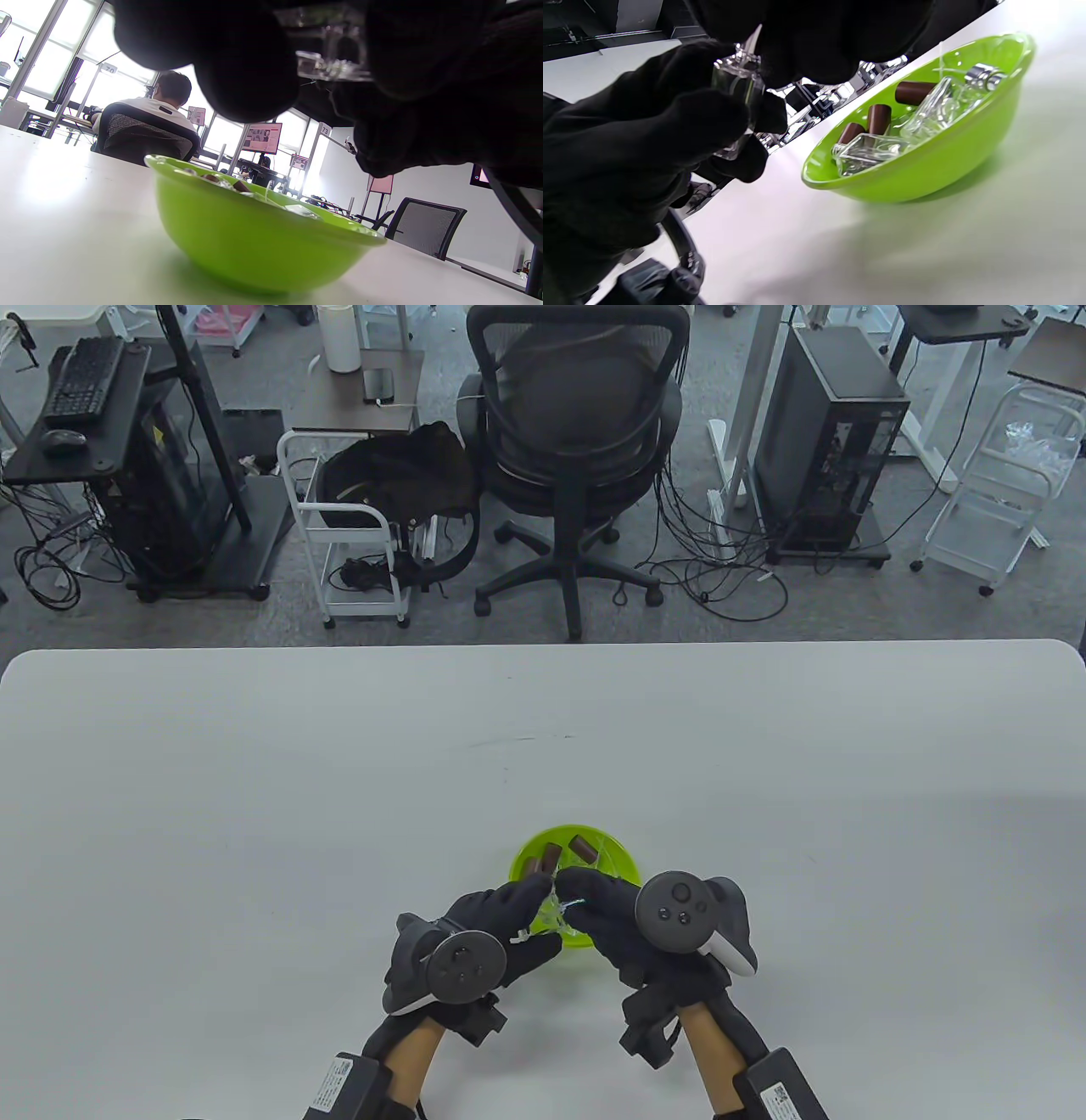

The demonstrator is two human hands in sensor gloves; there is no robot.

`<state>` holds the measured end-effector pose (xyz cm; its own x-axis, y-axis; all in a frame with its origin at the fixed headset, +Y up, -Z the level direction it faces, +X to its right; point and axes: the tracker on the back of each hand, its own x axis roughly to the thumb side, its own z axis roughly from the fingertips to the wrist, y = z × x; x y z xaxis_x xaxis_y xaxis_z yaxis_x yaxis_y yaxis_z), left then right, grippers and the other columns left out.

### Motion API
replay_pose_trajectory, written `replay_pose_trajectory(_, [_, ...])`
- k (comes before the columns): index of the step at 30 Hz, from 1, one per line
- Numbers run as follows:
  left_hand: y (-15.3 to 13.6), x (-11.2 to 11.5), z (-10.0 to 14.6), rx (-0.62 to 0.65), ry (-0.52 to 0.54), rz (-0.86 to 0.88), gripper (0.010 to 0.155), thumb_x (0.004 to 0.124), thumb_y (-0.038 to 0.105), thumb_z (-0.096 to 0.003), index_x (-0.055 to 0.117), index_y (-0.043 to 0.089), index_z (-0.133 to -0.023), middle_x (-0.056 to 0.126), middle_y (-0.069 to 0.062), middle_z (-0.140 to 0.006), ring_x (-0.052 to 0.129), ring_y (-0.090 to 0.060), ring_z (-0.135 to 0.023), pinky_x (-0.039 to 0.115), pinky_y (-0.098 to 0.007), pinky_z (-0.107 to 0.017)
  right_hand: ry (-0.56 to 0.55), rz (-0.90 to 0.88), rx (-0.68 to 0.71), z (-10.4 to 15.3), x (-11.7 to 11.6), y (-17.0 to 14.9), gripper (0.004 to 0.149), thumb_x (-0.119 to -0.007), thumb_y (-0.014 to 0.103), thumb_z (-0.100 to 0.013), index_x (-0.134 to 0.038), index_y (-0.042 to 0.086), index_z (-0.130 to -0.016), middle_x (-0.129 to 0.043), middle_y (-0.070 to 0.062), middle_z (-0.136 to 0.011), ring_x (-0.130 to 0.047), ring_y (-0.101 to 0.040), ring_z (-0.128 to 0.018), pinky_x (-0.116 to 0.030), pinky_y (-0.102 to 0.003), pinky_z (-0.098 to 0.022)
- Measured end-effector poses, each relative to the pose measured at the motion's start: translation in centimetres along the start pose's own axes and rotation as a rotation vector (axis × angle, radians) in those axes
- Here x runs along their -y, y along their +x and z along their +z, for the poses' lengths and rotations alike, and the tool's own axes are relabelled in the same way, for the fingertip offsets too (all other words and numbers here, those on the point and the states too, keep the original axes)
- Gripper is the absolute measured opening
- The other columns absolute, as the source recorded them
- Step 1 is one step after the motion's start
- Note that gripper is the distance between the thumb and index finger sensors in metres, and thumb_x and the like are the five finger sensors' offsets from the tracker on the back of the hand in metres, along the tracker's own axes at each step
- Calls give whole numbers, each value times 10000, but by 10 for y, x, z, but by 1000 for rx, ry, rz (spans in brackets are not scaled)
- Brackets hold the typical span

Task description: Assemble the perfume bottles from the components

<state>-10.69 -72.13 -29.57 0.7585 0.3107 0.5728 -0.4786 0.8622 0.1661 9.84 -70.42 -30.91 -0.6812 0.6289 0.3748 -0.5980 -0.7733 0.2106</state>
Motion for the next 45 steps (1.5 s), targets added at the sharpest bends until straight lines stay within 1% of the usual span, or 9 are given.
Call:
replay_pose_trajectory(5, [4, 1, 2, 16, -4, -30, 720, 814, 597, -417, 737, 145, -971, 951, -87, -830, 1044, -109, -464, 884, -286, -473, -98, 166, -71, -1, -9, 1, 570, -514, 548, -608, -737, 110, -898, -909, 14, -620, -903, -141, -517, -789, -466, -593])
replay_pose_trajectory(8, [3, 2, 1, 9, -4, -27, 721, 815, 596, -417, 738, 140, -971, 951, -88, -829, 1043, -111, -464, 882, -287, -473, -125, 61, -93, 0, -14, 6, 541, -558, 470, -645, -503, 155, -1081, -777, -91, -916, -845, -200, -731, -715, -513, -683])
replay_pose_trajectory(13, [3, 3, 1, 11, -5, -25, 716, 811, 599, -417, 735, 153, -972, 949, -82, -832, 1043, -109, -472, 881, -287, -479, -153, 102, -91, -1, -14, 6, 498, -530, 517, -602, -592, 201, -981, -869, -38, -715, -884, -91, -556, -797, -422, -615])
replay_pose_trajectory(18, [-5, -1, 2, -17, 10, -7, 715, 811, 598, -416, 733, 155, -972, 948, -78, -833, 1041, -111, -474, 880, -287, -481, 79, -125, 7, -2, -5, 1, 526, -636, 326, -640, -496, 134, -1109, -766, -180, -971, -850, -243, -805, -705, -544, -717])
replay_pose_trajectory(25, [0, 1, 1, 13, -2, 5, 718, 816, 594, -415, 741, 144, -969, 951, -85, -828, 1045, -115, -466, 882, -289, -476, -62, 141, -70, -2, -9, 2, 577, -521, 526, -610, -723, 75, -907, -902, 11, -613, -912, -119, -476, -811, -448, -557])
replay_pose_trajectory(29, [1, 2, 1, 9, -3, -22, 718, 817, 594, -416, 744, 139, -966, 953, -87, -824, 1045, -116, -465, 882, -290, -475, -105, 5, -98, -1, -16, 6, 536, -577, 459, -654, -497, 147, -1083, -745, -119, -961, -830, -242, -778, -684, -544, -700])
replay_pose_trajectory(35, [4, 3, 1, 29, -8, -19, 711, 808, 596, -418, 736, 156, -972, 949, -78, -837, 1046, -113, -481, 881, -289, -486, -163, 133, -89, 0, -14, 10, 489, -514, 477, -633, -608, 147, -981, -876, -53, -664, -893, -109, -512, -803, -439, -587])
replay_pose_trajectory(41, [-3, 0, 3, 9, -4, -4, 711, 809, 593, -416, 737, 156, -972, 949, -78, -839, 1047, -116, -487, 881, -293, -490, 81, -43, 13, -2, -3, 4, 533, -681, 324, -624, -547, 77, -1076, -833, -169, -883, -903, -218, -728, -744, -528, -688])
replay_pose_trajectory(45, [1, 1, 2, 24, -12, -26, 711, 809, 592, -416, 736, 155, -972, 949, -79, -838, 1047, -117, -486, 880, -292, -489, 26, 67, -14, -2, -4, 7, 542, -642, 349, -586, -620, 13, -1012, -906, -92, -705, -932, -139, -561, -812, -472, -604])
